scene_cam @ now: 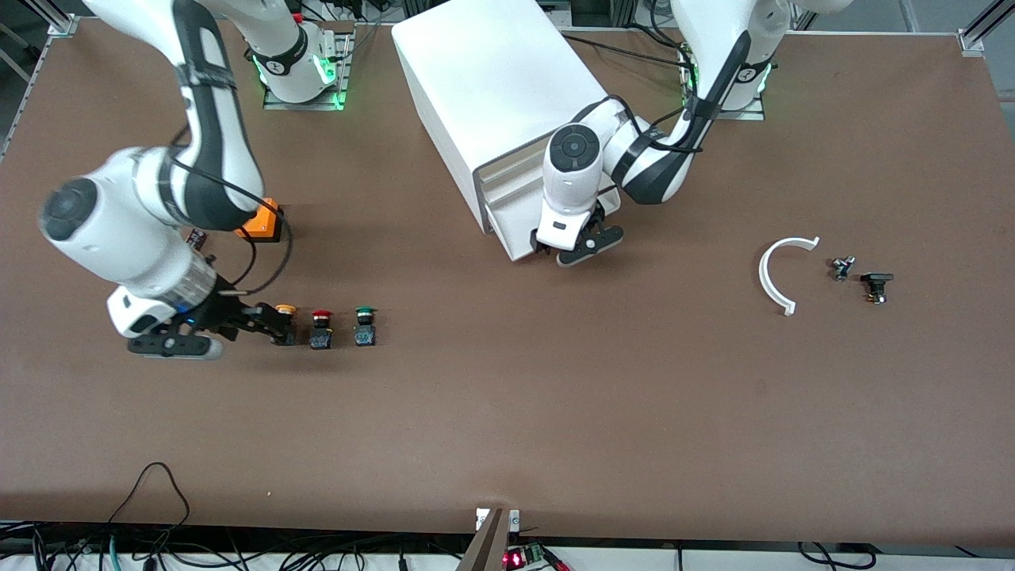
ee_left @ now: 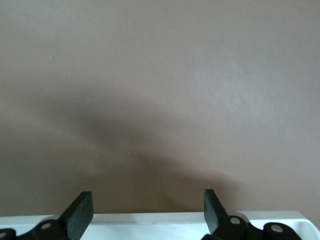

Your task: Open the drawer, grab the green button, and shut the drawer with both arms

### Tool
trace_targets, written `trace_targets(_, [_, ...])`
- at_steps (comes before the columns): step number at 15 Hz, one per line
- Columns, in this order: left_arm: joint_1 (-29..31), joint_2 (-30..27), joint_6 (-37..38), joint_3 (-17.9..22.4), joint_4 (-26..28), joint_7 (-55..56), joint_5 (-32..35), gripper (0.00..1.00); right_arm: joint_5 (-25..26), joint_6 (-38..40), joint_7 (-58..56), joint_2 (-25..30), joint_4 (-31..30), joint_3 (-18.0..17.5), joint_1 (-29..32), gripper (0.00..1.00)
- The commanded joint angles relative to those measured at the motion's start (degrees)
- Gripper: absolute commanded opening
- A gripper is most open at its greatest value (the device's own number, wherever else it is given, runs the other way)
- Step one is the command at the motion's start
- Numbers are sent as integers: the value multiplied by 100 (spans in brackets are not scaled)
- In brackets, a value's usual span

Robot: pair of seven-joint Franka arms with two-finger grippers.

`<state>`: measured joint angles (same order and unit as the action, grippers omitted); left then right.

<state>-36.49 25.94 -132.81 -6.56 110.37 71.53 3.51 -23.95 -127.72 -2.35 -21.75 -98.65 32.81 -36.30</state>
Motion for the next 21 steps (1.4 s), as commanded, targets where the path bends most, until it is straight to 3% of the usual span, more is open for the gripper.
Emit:
trace_targets(1, [186,-353,18,-398,441,133,124,98,337,519,-72,749,-102,58,-26,100])
trace_targets(6, [160,-309,1,-469,530,150,124,98,952,1161,-20,1348,-93,138,-26,100])
trace_targets(9, [186,-309,1,-636,538,150,115,98,1435,1538,7,1638,11,7,114,100])
trace_targets(10, [186,-309,1,-680,538,150,98,98,1533,1792,7,1674,195,-255,385,100])
trace_targets(13, [186,-309,10,-794,547,142,-218,98,1551,2478,427,1735,670,-1704,1868,100])
trace_targets(16, [186,-300,18,-829,547,98,-543,98,1963,2743,517,2068,715,-2891,2950,100])
trace_targets(18, [186,-291,18,-874,547,98,-667,98,1999,2884,508,2183,715,-3263,3357,100])
trace_targets(21, [186,-291,114,-882,530,80,-693,99,2008,3130,595,2324,715,-3290,3358,100])
